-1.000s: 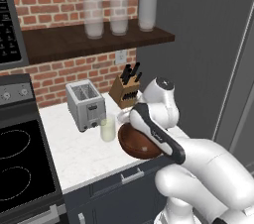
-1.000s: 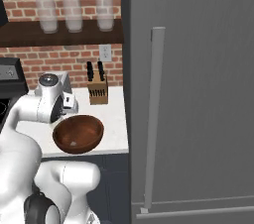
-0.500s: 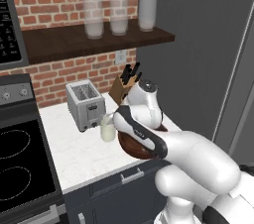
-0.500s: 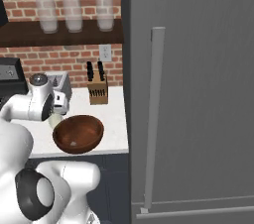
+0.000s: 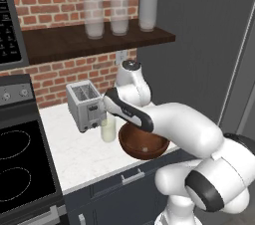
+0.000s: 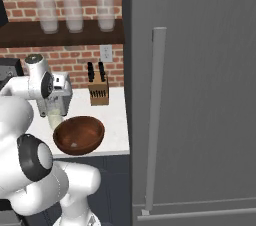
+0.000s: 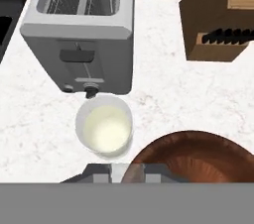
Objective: Grab a lemon wedge from the fridge and one ice cube from the ice bowl, and put them in the glass of lemonade.
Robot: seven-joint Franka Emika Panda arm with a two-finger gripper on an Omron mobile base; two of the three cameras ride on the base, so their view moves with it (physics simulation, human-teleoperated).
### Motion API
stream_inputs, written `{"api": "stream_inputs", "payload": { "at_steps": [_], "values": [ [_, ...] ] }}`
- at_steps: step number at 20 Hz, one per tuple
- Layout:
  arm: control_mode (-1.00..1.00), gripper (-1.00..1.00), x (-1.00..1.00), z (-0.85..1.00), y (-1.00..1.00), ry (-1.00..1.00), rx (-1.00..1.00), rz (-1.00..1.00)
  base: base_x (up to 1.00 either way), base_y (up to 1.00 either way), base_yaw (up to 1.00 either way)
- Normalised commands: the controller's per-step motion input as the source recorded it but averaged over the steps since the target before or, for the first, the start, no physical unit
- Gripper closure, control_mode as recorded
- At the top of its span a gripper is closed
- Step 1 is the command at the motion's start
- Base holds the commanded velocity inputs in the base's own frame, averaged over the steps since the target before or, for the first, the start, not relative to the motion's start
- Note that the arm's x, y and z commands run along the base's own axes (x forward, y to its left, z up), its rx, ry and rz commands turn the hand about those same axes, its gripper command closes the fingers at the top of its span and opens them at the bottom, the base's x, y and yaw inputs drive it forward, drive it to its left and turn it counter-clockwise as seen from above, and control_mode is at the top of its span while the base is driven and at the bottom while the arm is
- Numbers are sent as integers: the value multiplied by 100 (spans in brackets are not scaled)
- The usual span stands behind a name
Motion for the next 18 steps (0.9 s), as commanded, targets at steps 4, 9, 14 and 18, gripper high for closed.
{"api": "stream_inputs", "payload": {
  "at_steps": [4,9,14,18],
  "values": [
    [-100,100,30,-42,18,-1,0,0,0,0,0],
    [-100,100,24,-38,21,-6,1,0,0,0,0],
    [-100,100,2,-2,6,-1,0,0,0,0,0],
    [-100,100,0,10,0,0,0,1,0,0,0]
  ]
}}
